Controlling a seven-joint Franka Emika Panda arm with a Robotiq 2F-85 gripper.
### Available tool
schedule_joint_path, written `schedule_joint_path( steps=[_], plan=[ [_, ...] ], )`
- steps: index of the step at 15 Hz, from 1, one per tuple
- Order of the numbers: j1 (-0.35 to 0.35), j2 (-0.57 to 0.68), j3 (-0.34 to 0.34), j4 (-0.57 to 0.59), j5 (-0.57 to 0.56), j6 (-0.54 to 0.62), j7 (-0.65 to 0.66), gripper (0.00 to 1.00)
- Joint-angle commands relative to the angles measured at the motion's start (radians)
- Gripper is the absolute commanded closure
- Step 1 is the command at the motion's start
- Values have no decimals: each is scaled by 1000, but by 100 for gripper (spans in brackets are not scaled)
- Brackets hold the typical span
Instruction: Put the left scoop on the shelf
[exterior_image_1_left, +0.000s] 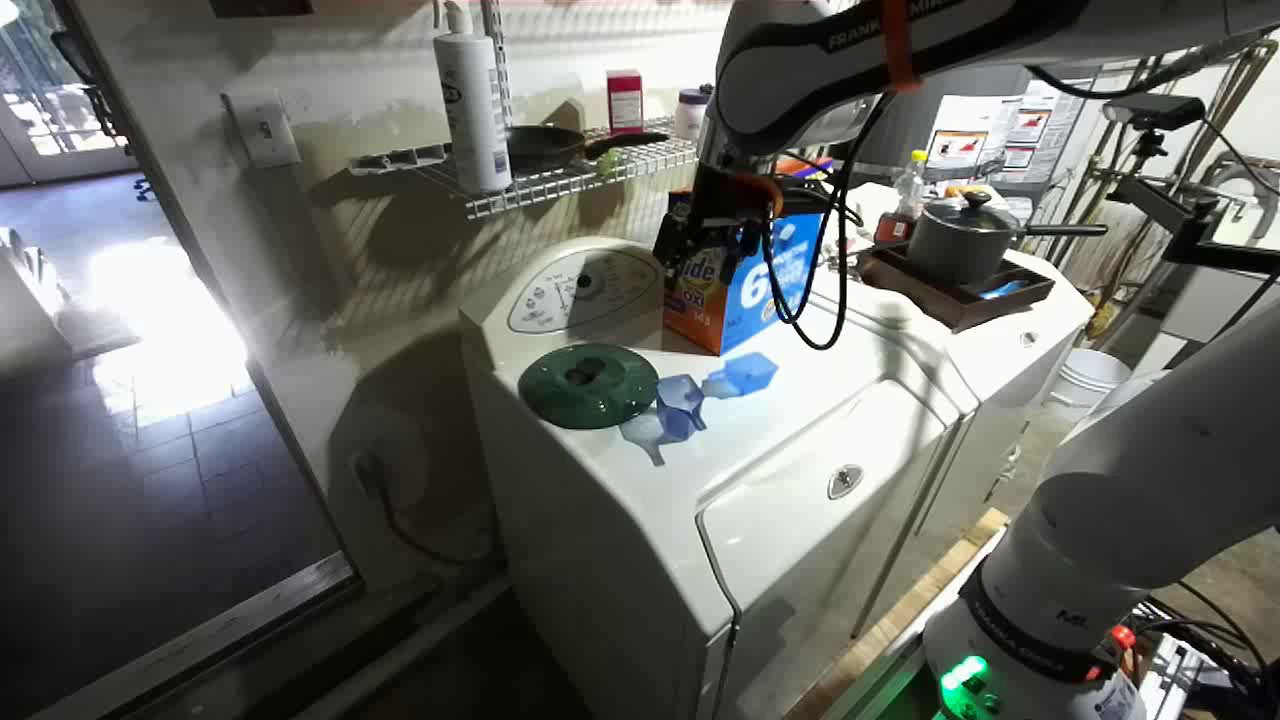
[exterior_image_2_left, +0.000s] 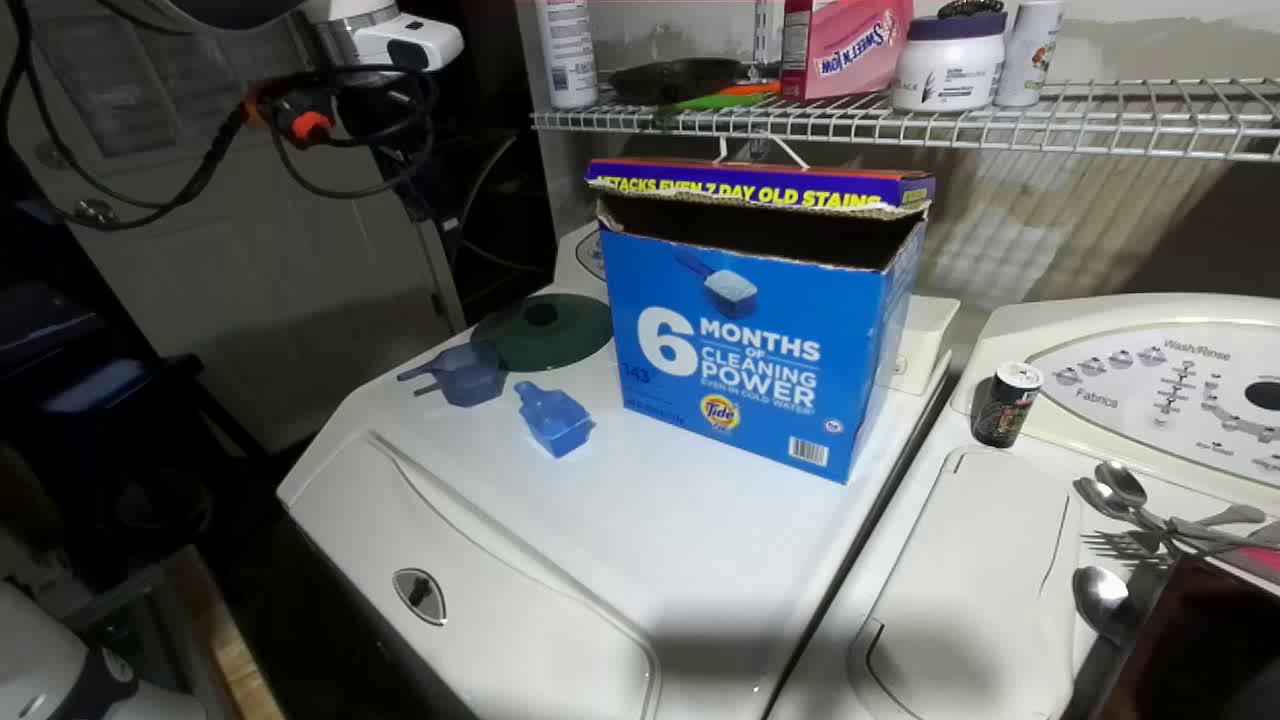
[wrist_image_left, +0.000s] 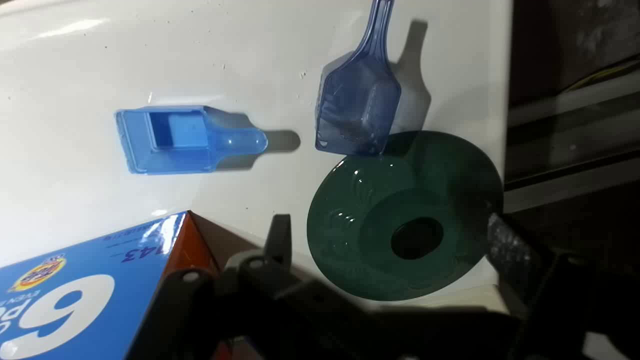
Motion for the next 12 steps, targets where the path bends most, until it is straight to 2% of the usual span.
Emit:
schedule_joint_path(
  steps=[1,8,10,12],
  plan=[
    [3,0,-3,2,-2,-3,1,0],
    [17,46,-11,-56,76,31,2,0],
    [15,58,2,-90,59,37,20,0],
    [2,74,22,-123,-18,59,40,0]
  ],
)
